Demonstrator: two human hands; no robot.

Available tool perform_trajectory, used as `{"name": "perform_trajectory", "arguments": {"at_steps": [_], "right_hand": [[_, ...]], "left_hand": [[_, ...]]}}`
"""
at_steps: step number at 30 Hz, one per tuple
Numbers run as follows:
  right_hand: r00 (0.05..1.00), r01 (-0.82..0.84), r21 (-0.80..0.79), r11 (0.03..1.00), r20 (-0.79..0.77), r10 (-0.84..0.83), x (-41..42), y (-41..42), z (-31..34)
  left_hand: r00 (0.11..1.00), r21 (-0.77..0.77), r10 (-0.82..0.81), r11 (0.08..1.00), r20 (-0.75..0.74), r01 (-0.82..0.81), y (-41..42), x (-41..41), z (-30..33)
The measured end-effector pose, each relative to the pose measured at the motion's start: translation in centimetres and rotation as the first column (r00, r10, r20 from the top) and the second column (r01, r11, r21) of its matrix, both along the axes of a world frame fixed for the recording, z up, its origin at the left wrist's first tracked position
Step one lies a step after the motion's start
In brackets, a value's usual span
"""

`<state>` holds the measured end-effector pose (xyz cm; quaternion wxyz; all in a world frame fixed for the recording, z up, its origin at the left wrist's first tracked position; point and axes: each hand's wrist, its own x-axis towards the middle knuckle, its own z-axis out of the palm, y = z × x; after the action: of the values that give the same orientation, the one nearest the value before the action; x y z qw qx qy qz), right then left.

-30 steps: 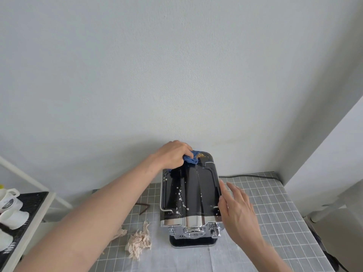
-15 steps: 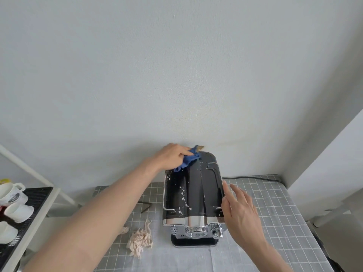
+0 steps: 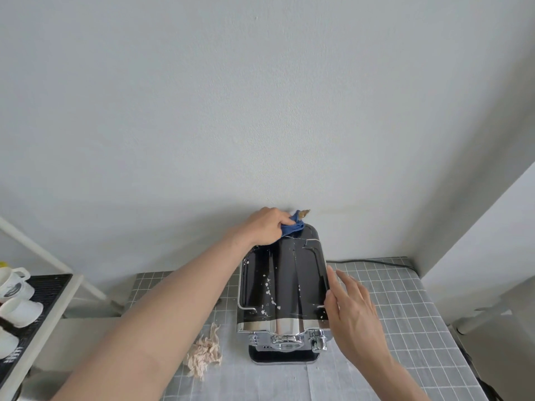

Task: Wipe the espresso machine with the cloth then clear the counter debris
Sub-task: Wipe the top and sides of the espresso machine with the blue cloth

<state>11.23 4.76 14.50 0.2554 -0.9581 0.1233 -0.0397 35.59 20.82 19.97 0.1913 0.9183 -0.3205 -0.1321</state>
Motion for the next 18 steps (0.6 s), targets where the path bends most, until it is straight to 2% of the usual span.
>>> {"name": "perform_trajectory", "arguments": {"at_steps": [4, 10, 13, 18], "right_hand": [[1.000, 0.009, -0.019, 1.000, -0.007, -0.009, 0.0, 0.0, 0.1], [1.000, 0.014, 0.001, 1.000, -0.015, -0.014, 0.1, 0.2, 0.0], [1.000, 0.009, 0.006, 1.000, -0.009, -0.009, 0.0, 0.1, -0.1], [1.000, 0.003, 0.000, 1.000, 0.000, -0.003, 0.0, 0.0, -0.1]], "left_hand": [[0.999, 0.013, 0.003, 1.000, -0.054, -0.002, -1.6, 0.7, -0.5], [0.997, -0.045, 0.069, 0.997, 0.018, -0.068, 3.5, 1.1, -0.7], [0.987, -0.074, 0.154, 0.986, 0.043, -0.151, 5.4, 1.0, -1.4], [0.974, -0.038, 0.223, 0.974, 0.031, -0.221, 4.9, 1.3, -1.9]]}}
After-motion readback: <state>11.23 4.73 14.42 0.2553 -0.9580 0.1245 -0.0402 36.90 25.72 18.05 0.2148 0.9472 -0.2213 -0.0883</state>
